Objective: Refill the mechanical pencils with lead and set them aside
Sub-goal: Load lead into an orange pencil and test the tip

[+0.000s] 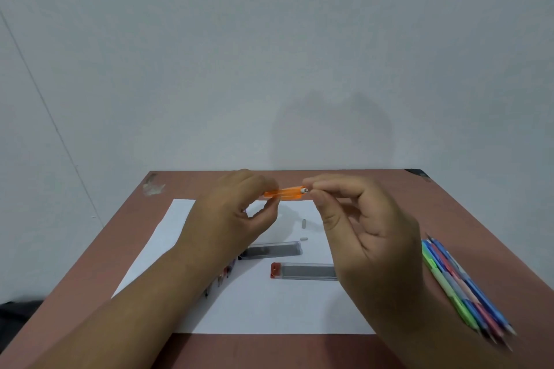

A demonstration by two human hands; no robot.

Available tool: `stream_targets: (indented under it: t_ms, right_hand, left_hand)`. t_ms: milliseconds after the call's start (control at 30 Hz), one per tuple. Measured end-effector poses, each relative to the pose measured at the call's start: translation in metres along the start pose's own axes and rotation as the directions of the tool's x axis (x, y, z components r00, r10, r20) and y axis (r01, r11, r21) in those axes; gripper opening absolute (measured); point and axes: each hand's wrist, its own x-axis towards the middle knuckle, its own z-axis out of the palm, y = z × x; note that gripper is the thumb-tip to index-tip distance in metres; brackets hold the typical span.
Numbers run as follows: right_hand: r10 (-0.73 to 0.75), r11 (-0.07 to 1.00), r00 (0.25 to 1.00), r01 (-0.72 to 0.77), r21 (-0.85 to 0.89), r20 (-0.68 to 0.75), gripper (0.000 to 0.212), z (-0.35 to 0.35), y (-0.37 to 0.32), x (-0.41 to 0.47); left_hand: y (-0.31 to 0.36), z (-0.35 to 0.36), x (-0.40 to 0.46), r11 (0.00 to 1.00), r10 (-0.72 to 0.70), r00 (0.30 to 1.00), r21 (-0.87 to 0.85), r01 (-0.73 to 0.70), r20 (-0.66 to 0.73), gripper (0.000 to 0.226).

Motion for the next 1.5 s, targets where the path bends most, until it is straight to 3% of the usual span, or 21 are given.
stream_targets:
  t_ms: [233, 533, 700, 833, 1000, 1200, 1333, 1500]
  right_hand:
    - [-0.012, 0.998, 1.000, 0.012, -0.068, -0.001, 0.017, 0.003, 0.007, 0.001]
    - [-0.004, 0.999, 1.000, 0.003, -0.049, -0.004, 0.019, 0.007, 0.015, 0.000]
    - [0.172, 0.977, 0.985, -0.170, -0.130, 0.010, 0.014, 0.009, 0.024, 0.001]
    - [0.427, 0.879, 0.891, -0.368, -0.304, 0.157, 0.012, 0.006, 0.033, 0.007]
    - [0.570, 0.772, 0.732, -0.322, -0.548, 0.373, 0.020, 0.006, 0.049, 0.005]
    - [0.549, 0.797, 0.712, -0.288, -0.531, 0.438, 0.016, 0.014, 0.057, 0.005]
    - [0.528, 0.814, 0.650, -0.206, -0.543, 0.546, 0.016, 0.018, 0.055, 0.006]
    - [0.544, 0.796, 0.612, -0.162, -0.583, 0.573, 0.023, 0.020, 0.051, 0.007]
  left_hand:
    - [0.003, -0.001, 0.000, 1.000, -0.004, 1.000, 0.007, 0.004, 0.021, 0.007]
    - [0.004, 0.001, -0.002, 0.992, -0.113, 0.993, -0.057, 0.114, 0.032, 0.017]
    - [0.000, 0.002, -0.003, 0.961, -0.234, 0.969, -0.134, 0.242, 0.074, 0.013]
    - [-0.001, 0.001, -0.002, 0.943, -0.290, 0.955, -0.149, 0.297, 0.068, 0.025]
    - [0.003, -0.002, 0.001, 0.923, -0.333, 0.939, -0.172, 0.344, 0.090, 0.026]
    - [-0.002, 0.003, -0.001, 0.925, -0.345, 0.933, -0.131, 0.356, 0.098, 0.021]
    - [-0.005, 0.003, -0.001, 0.947, -0.295, 0.952, -0.109, 0.303, 0.084, 0.021]
    - [-0.013, 0.006, -0.002, 0.959, -0.262, 0.963, -0.095, 0.267, 0.067, 0.016]
